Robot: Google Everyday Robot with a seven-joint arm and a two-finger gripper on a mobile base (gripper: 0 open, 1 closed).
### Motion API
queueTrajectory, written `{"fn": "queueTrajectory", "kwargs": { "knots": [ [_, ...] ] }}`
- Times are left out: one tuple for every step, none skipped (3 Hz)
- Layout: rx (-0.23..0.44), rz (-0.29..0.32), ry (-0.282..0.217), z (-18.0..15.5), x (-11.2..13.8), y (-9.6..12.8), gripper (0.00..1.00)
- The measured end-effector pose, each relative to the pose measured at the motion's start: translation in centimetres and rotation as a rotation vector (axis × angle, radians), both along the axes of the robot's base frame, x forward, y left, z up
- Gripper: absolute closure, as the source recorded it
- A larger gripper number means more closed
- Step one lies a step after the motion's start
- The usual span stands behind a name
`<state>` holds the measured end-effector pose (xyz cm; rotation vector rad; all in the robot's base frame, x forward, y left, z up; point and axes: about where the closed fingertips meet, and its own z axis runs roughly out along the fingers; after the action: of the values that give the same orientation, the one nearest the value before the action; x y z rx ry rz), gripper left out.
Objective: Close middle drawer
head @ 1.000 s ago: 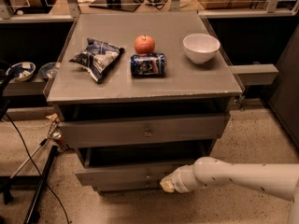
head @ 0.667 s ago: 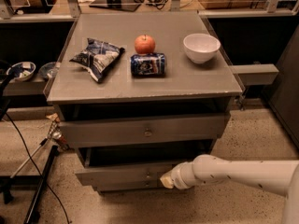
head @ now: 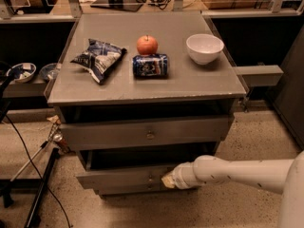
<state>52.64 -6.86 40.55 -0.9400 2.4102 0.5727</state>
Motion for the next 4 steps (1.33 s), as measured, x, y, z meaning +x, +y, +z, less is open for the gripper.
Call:
{"fn": "queueTrajectory", "kwargs": {
  "knots": [
    [-0.002, 0.001, -0.005, 0.03, 0.31, 0.09, 1.00],
    [-0.002, 0.001, -0.005, 0.03, 0.31, 0.09, 0.82],
    [-0.002, 0.001, -0.005, 0.03, 0.31, 0.09, 0.58],
    [-0.002, 0.001, -0.005, 0.03, 0.31, 0.10, 0.27]
  ]
}}
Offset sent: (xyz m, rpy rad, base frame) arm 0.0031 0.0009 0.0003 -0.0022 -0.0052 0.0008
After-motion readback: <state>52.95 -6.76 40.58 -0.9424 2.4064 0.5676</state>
